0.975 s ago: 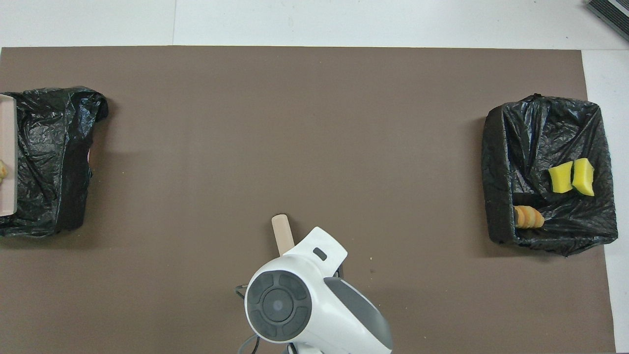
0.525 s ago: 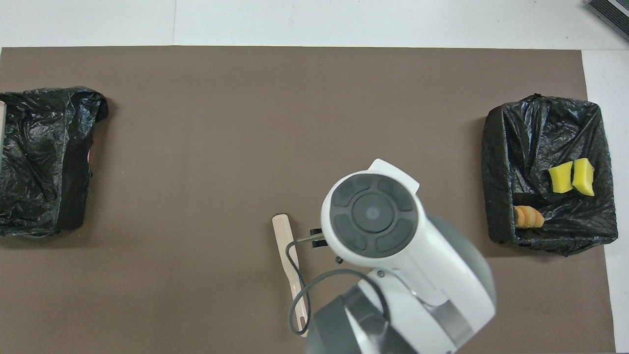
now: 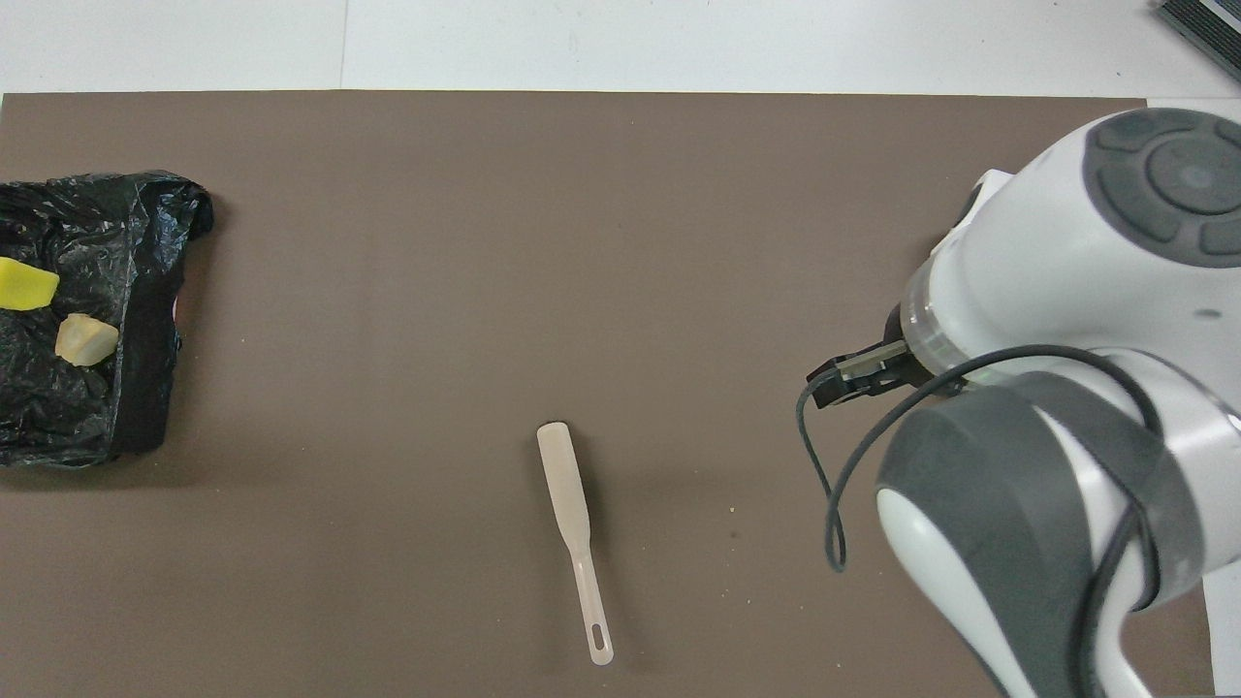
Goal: Sweep and dump trash in bin
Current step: 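Tip the dustpan into the bin while the right gripper drops the brush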
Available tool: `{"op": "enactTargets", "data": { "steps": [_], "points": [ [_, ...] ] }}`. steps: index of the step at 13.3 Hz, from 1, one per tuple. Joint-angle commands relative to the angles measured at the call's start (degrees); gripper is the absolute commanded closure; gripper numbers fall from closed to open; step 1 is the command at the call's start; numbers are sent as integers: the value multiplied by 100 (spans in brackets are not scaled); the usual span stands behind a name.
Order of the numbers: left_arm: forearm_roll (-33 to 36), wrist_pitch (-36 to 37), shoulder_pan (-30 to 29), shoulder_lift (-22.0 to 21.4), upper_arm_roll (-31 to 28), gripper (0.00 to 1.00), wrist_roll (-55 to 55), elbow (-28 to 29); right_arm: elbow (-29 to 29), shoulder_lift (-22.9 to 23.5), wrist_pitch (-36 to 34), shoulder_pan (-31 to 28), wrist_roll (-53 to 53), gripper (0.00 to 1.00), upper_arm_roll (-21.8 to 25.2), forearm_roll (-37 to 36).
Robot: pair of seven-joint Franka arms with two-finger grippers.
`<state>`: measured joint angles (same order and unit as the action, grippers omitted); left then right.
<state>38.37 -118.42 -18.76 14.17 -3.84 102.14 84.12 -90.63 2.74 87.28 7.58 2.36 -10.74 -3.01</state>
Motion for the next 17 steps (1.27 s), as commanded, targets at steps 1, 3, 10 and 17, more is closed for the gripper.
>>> {"op": "enactTargets", "data": {
  "steps": [1, 3, 10, 17],
  "points": [
    [416, -49, 48, -2, -55, 100, -273, -54, 186, -54, -194, -309, -568, 0, 10, -68],
    [610, -6, 65, -11, -55, 100, -274, -80, 195, -54, -194, -397, -850, 0, 238, -86],
    [1410, 232, 399, -248, -55, 100, -792, -89, 221, -45, 78, -520, -1527, 0, 1573, -7],
    [1965, 557, 698, -512, 24, 100, -1249, 25, 204, -150, 87, -811, -935, 0, 1689, 273]
  ]
}}
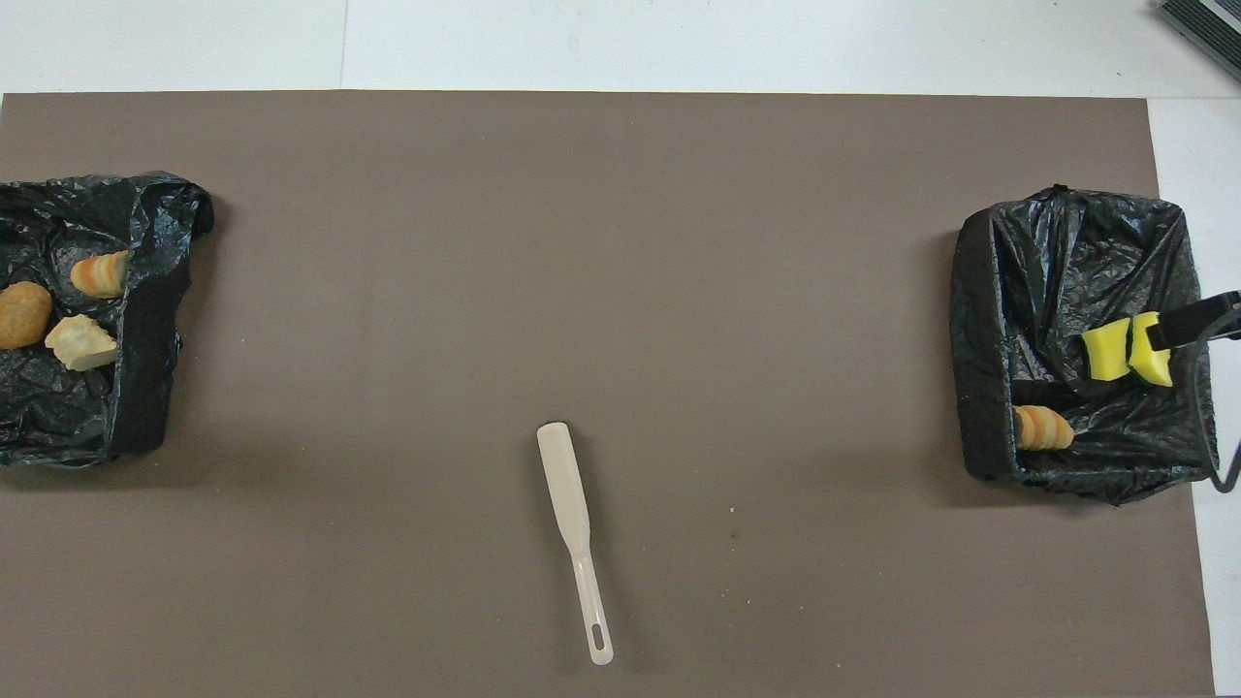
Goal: Sweep and dump trash in bin
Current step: 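Tip the dustpan into the bin while the right gripper drops the brush, then bring the empty dustpan back toward the table center with the left gripper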
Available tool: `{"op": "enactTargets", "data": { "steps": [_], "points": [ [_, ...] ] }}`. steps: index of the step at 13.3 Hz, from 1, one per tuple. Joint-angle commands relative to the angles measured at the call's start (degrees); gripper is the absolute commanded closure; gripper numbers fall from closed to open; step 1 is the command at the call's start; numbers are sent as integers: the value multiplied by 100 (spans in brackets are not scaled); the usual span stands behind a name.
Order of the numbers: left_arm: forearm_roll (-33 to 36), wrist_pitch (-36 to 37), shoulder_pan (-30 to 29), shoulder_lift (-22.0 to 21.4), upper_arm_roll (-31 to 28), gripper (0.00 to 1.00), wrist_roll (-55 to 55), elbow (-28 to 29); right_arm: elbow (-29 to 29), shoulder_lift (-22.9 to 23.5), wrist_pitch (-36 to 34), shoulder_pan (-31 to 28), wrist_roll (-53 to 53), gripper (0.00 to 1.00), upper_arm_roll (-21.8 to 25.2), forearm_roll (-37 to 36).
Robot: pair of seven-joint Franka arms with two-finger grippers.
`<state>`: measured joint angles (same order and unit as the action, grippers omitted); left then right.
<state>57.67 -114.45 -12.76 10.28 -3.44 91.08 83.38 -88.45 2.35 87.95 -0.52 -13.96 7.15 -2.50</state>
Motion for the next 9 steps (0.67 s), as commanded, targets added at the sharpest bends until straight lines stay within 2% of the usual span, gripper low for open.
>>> {"op": "enactTargets", "data": {
  "steps": [1, 3, 7, 9],
  "points": [
    [-122, 317, 168, -140, -7, 100, -143, 117, -23, -121, -5, 25, 936, 0, -117, 319],
    [-692, 537, 379, -245, -7, 100, -134, 283, -233, -287, -15, 148, 1088, 0, -134, 329],
    [-1791, 837, 625, -728, 2, 100, -257, 1179, -269, -323, 3, 148, 1088, 0, -134, 338],
    [-2127, 942, 940, -956, 2, 100, -668, 1557, -278, -332, -14, 166, 1114, 0, -143, 373]
  ]
}}
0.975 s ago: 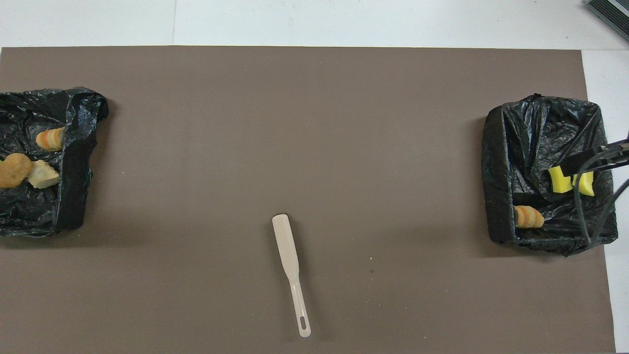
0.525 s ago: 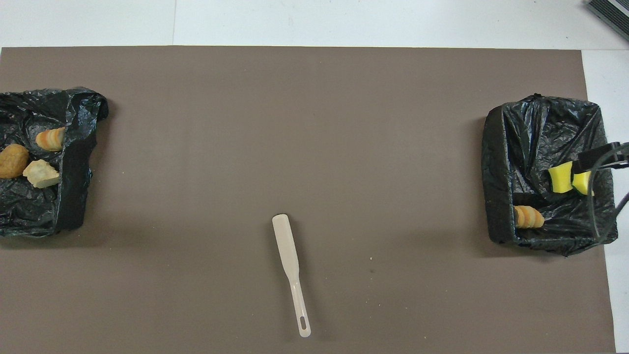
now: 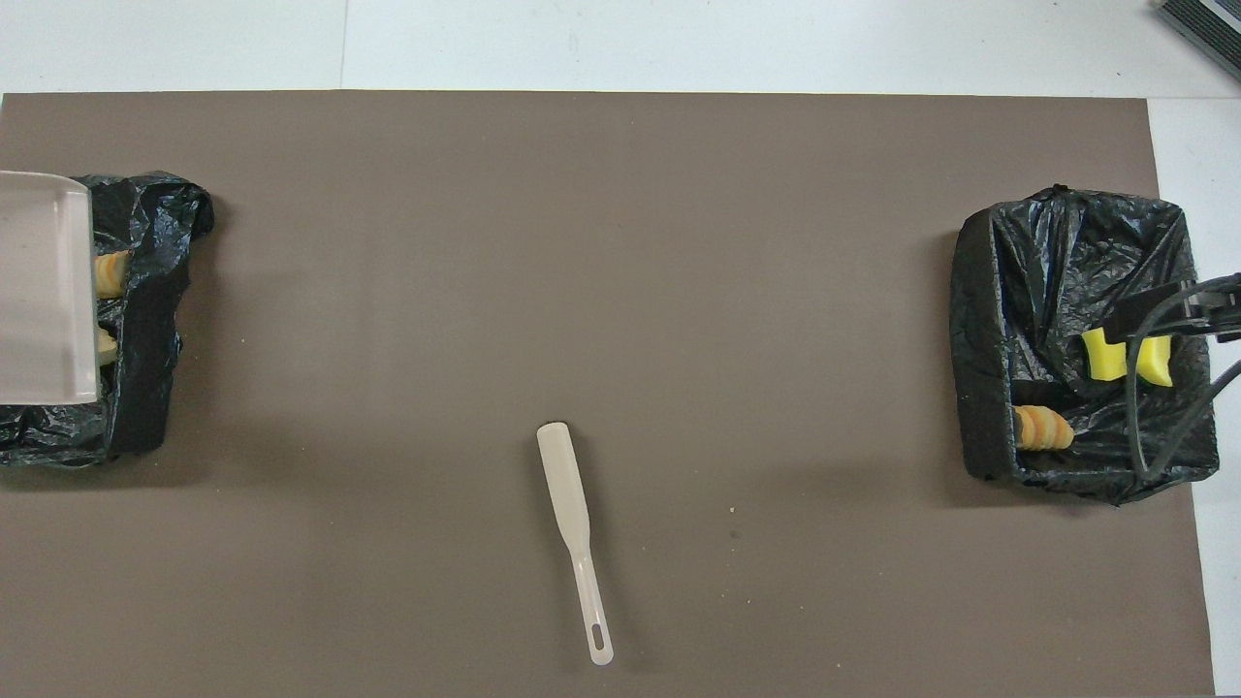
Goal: Sweep and dump trash in bin
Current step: 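Bring the empty dustpan back toward the table center with the left gripper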
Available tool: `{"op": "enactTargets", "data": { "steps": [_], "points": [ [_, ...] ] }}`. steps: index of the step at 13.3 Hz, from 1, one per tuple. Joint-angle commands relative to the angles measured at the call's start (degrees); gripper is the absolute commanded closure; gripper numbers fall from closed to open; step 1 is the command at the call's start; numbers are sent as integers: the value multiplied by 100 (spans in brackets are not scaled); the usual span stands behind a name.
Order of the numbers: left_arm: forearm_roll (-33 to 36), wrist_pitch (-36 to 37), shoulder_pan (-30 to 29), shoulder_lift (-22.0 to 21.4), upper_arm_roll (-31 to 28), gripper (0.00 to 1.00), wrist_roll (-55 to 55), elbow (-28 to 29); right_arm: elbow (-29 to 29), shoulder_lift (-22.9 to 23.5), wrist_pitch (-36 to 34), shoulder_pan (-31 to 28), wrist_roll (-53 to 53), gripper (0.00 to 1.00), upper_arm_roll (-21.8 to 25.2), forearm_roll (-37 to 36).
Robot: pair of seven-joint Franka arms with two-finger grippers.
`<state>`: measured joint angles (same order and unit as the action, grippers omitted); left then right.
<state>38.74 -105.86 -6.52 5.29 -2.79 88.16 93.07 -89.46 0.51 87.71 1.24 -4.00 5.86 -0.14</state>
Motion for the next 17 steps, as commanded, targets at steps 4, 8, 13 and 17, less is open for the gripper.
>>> {"op": "enactTargets", "data": {
  "steps": [4, 8, 13, 17],
  "points": [
    [-805, 705, 696, -546, -63, 100, -1228, 791, -195, -148, 88, 52, 198, 0, -15, 137],
    [-1289, 681, 1003, -564, -55, 100, -2222, 1300, -195, -148, 79, 43, 154, 0, -15, 128],
    [-2141, 601, 1837, -459, -37, 100, -4231, 1626, -195, -148, 79, 43, 154, 0, -15, 128],
    [-2773, 163, 2540, -178, -37, 100, -6358, 1732, -195, -148, 79, 43, 154, 0, -15, 128]
  ]
}}
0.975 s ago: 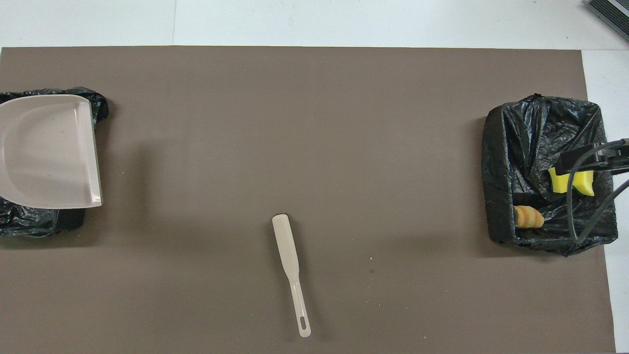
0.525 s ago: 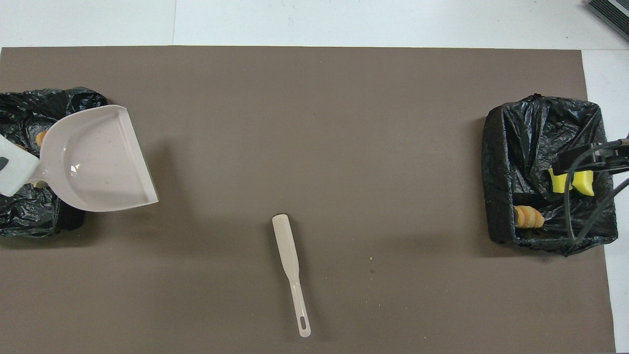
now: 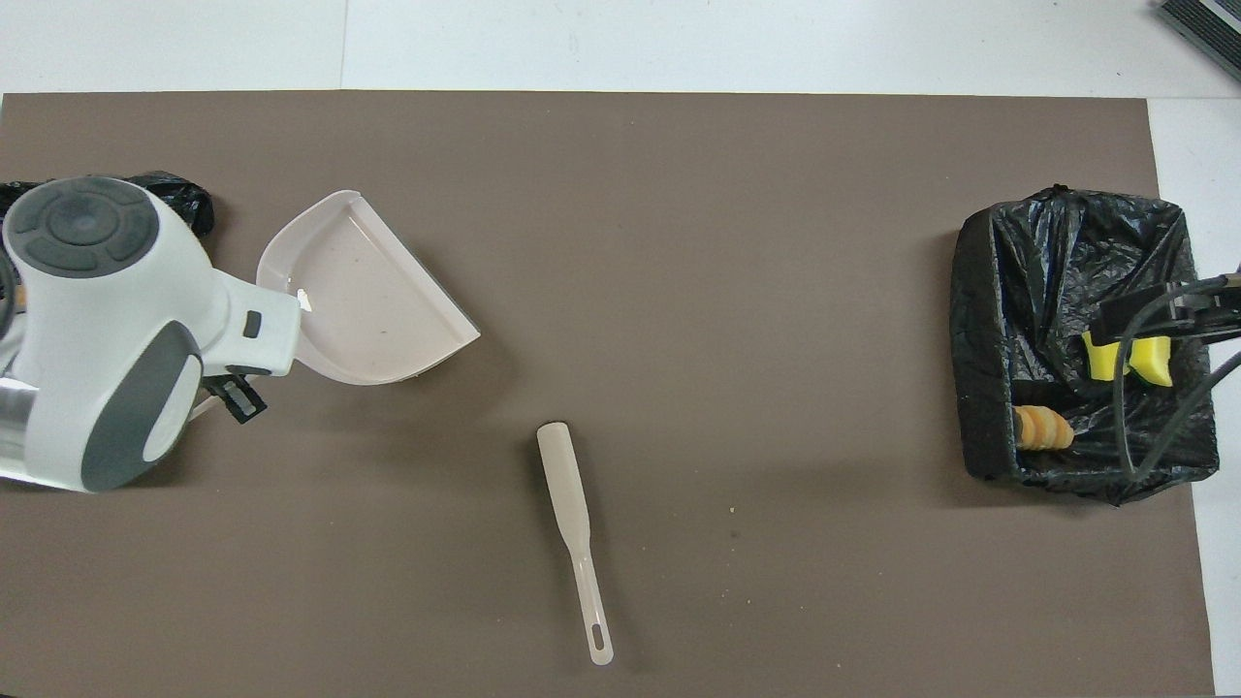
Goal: Sweep and dump trash in bin
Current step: 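Bring the empty dustpan back toward the table center with the left gripper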
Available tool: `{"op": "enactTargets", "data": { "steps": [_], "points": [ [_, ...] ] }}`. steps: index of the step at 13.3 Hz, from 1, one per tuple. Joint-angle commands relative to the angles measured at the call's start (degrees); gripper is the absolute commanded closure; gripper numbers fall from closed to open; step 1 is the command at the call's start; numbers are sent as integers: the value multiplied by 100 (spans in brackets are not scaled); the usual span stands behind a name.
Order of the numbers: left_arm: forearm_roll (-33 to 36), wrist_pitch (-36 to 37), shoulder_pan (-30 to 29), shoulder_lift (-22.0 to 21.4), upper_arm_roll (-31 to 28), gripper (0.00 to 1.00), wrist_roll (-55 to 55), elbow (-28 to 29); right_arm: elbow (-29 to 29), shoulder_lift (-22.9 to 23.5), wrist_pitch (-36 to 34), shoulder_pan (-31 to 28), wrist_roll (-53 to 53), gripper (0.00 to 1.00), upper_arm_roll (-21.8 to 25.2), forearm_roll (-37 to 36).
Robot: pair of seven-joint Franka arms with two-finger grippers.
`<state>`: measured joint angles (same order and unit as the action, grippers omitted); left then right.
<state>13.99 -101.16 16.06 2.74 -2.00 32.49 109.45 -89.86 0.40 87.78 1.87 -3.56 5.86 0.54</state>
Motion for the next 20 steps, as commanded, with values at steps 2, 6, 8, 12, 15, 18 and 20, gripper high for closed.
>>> {"op": "enactTargets", "data": {
  "steps": [2, 6, 8, 12, 15, 18, 20],
  "points": [
    [-546, -606, 685, 270, -117, 100, -2144, 76, -155, -137, 73, -20, 110, 0, -15, 61],
    [-1125, -1124, 986, 727, -117, 100, -3160, -55, -155, -137, 73, -20, 110, 0, -15, 61],
    [-1415, -1187, 1170, 1052, -117, 100, -3738, -431, -155, -137, 73, -20, 110, 0, -15, 61],
    [-1566, -1187, 1408, 1474, -117, 100, -4636, -978, -155, -137, 73, -20, 110, 0, -15, 61],
    [-1697, -1082, 1628, 1948, -117, 100, -5224, -1599, -155, -137, 73, -20, 110, 0, -15, 61],
    [-1706, -1160, 1865, 2458, -117, 100, -5875, -2005, -155, -137, 73, -20, 110, 0, -15, 61],
    [-1733, -1117, 2023, 2784, -108, 100, -6227, -2383, -155, -137, 73, -20, 110, 0, -15, 61]
  ]
}}
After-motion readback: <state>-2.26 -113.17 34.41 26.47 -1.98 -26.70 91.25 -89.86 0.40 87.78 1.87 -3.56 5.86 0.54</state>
